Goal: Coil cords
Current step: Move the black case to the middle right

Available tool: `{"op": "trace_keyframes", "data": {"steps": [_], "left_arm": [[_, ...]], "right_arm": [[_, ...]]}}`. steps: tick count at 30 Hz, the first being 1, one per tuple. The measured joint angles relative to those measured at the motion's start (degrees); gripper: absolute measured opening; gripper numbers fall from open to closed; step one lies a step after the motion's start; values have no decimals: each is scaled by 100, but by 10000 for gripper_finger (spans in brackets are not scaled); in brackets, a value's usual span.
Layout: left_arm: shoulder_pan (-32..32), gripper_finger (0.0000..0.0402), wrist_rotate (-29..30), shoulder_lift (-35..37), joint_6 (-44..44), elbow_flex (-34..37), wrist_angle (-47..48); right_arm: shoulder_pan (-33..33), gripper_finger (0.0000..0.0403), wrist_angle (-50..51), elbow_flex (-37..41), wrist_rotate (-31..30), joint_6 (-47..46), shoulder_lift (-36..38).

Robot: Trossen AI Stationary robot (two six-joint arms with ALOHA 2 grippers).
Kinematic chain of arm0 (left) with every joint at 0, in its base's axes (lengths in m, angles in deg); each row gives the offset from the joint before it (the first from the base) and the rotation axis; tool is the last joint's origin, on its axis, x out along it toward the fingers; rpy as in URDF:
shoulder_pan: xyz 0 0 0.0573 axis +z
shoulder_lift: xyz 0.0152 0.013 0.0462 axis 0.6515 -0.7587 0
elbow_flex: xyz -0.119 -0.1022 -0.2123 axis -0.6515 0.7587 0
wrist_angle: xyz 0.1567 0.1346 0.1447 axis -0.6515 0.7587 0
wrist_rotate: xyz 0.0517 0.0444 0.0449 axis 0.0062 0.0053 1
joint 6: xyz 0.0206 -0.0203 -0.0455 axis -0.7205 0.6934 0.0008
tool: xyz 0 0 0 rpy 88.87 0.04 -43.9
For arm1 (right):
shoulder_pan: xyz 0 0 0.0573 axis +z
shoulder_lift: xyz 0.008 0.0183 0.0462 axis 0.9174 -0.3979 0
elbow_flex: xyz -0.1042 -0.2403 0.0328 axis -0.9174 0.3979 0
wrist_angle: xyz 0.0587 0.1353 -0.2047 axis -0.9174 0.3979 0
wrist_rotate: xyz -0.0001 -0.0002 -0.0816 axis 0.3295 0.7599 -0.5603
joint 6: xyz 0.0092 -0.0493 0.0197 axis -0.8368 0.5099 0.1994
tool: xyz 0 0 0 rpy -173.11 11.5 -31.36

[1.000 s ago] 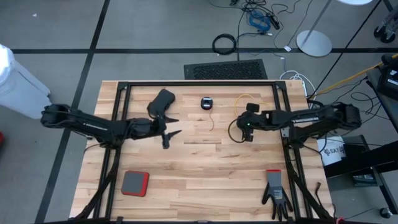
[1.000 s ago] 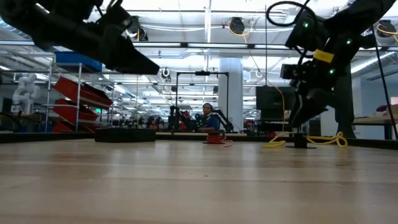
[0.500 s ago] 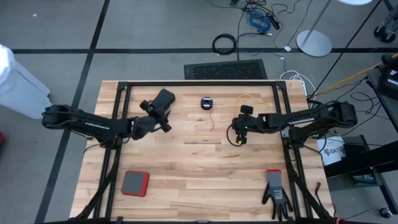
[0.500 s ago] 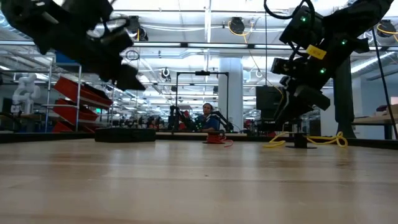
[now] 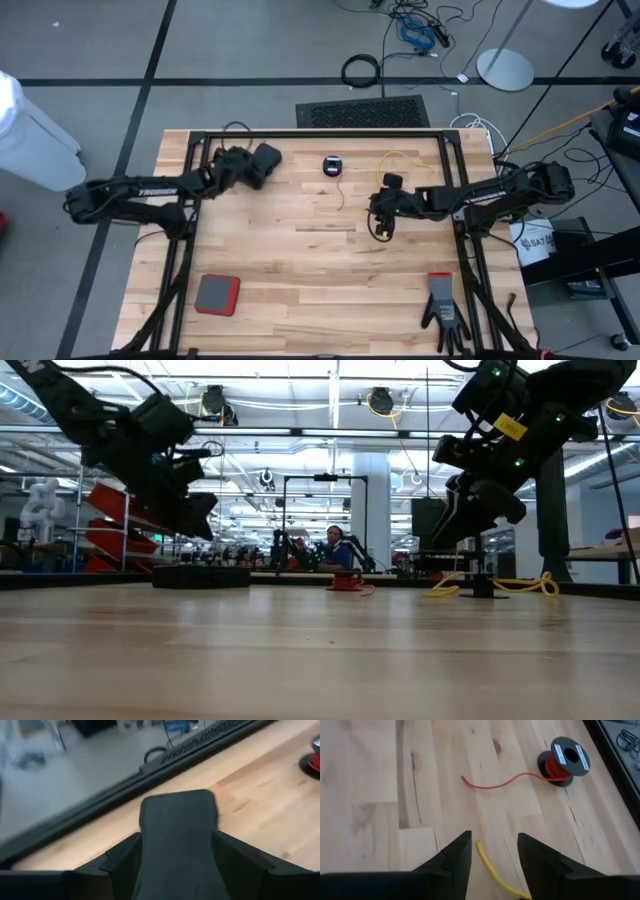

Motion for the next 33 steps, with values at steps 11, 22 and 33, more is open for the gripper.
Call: {"op": "trace_keyframes", "data": {"steps": [11, 22, 33], "left_arm": [[1202, 244, -1543, -386, 287, 0, 131], [1119, 244, -3223, -1720, 977, -24, -1370], [-60, 244, -3694, -2858, 1034, -1032, -1497]], "right_arm": [[295, 146, -36, 0, 2, -255, 2], [657, 146, -146, 2, 0, -368, 2], [685, 146, -1422, 4, 159, -229, 4]]}}
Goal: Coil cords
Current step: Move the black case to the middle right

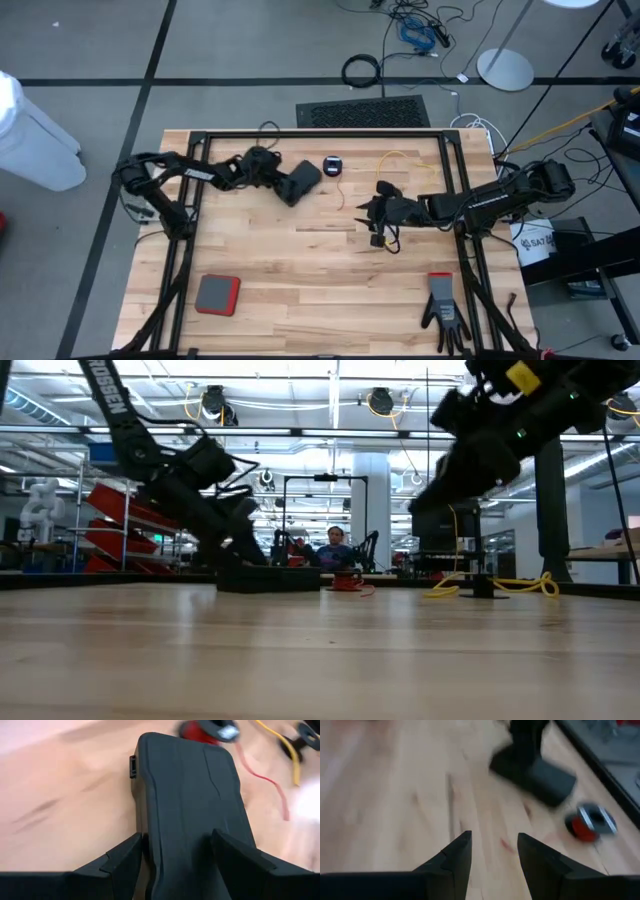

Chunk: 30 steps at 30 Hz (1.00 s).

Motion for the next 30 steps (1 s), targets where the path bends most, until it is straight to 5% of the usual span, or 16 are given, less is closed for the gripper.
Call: {"op": "trace_keyframes", "data": {"steps": [7, 13, 21, 30], "left_arm": [[-937, 244, -235, -650, 3, -811, 76], [-1525, 244, -116, -1329, 0, -1637, 62], [-1909, 244, -116, -2062, -35, -2693, 106], [-2056, 244, -441, -2061, -566, -3281, 799]], "right_arm": [[-43, 146, -780, 0, 160, 264, -2], [-135, 146, -994, 0, 881, 103, -273], [-142, 146, -851, 0, 956, 16, -976], [-248, 146, -462, -2, 862, -157, -1425]]}}
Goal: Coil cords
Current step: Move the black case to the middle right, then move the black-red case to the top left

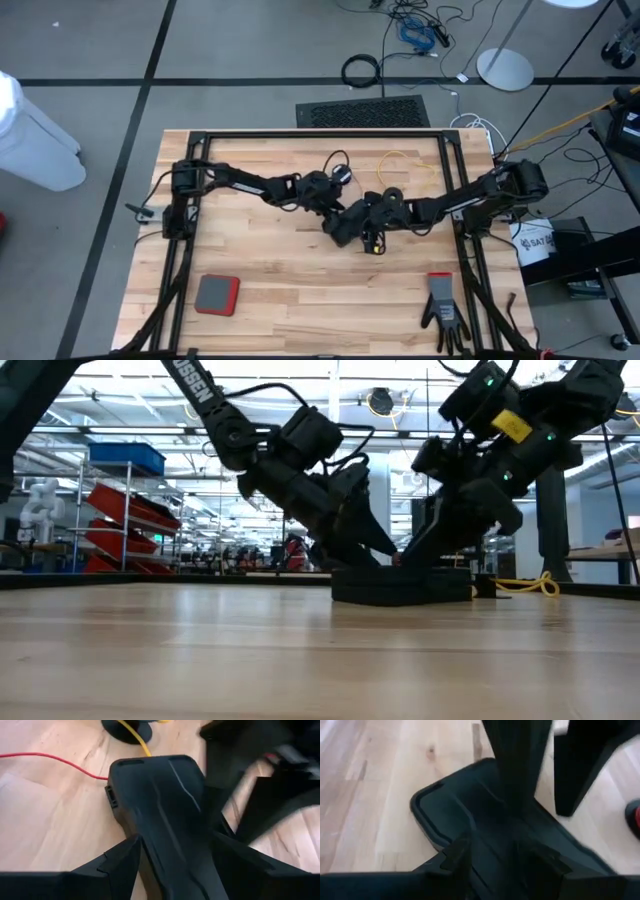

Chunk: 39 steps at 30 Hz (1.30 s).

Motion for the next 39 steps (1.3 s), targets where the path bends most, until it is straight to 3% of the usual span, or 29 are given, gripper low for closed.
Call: {"op": "trace_keyframes", "data": {"steps": [7, 12, 21, 29, 39], "left_arm": [[69, 244, 165, 352, -513, -89, 1308], [31, 244, 799, 1015, -1034, -98, 2705], [-617, 244, 879, 2461, -1080, -96, 5426], [-1677, 244, 1255, 3191, -146, -98, 6858], [-3056, 244, 1231, 3204, 1617, -7, 8203]], "right_arm": [[122, 146, 889, -35, 182, -515, 90], [453, 146, 1355, -16, 269, -726, 369], [947, 146, 2389, 31, 376, -1195, 1424], [1456, 146, 2520, 18, 344, -1490, 2195], [1783, 146, 2720, 9, 302, -1781, 2680]]}}
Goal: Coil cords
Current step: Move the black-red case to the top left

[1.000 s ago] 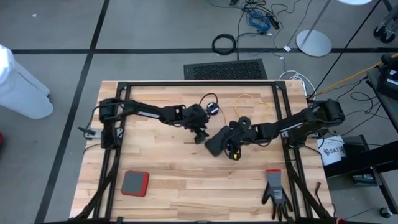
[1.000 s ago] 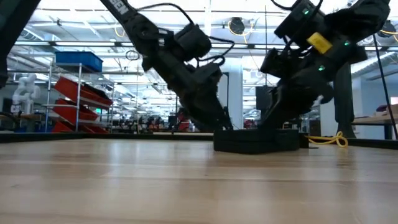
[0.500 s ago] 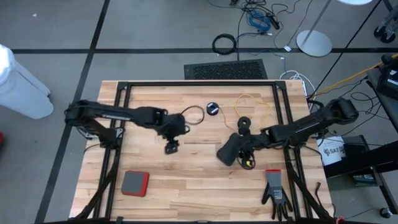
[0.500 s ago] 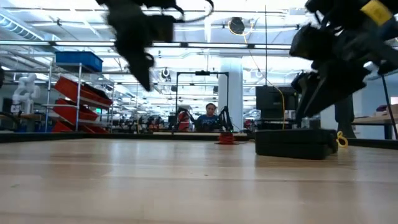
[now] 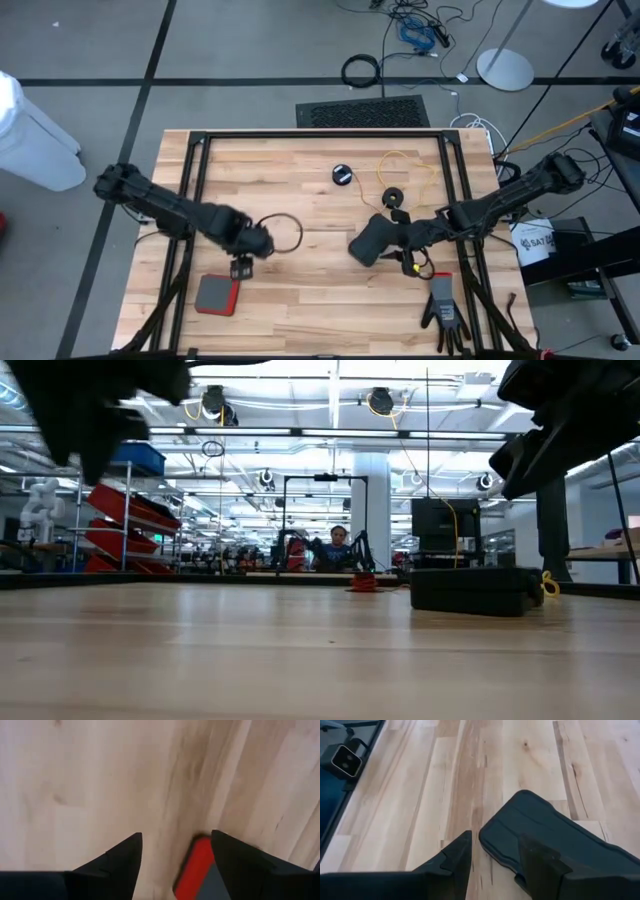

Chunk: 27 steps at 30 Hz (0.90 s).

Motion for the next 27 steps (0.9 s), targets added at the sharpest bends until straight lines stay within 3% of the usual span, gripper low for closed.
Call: {"op": "trace_keyframes", "data": {"steps": [6, 13, 19, 27], "left_arm": [[-845, 244, -500, 2, 1060, 268, 27], [-1709, 244, -616, 2, 2178, 347, 22], [-2124, 244, -506, 2, 2401, 434, -393], [-2364, 244, -344, -184, 2399, 1149, -1309]], "right_arm": [[8, 146, -5, 0, 2, -35, 10], [8, 146, -11, -2, 0, 24, 12], [8, 146, -18, -2, 0, 28, 14], [8, 146, -27, -4, 0, 46, 14]]}}
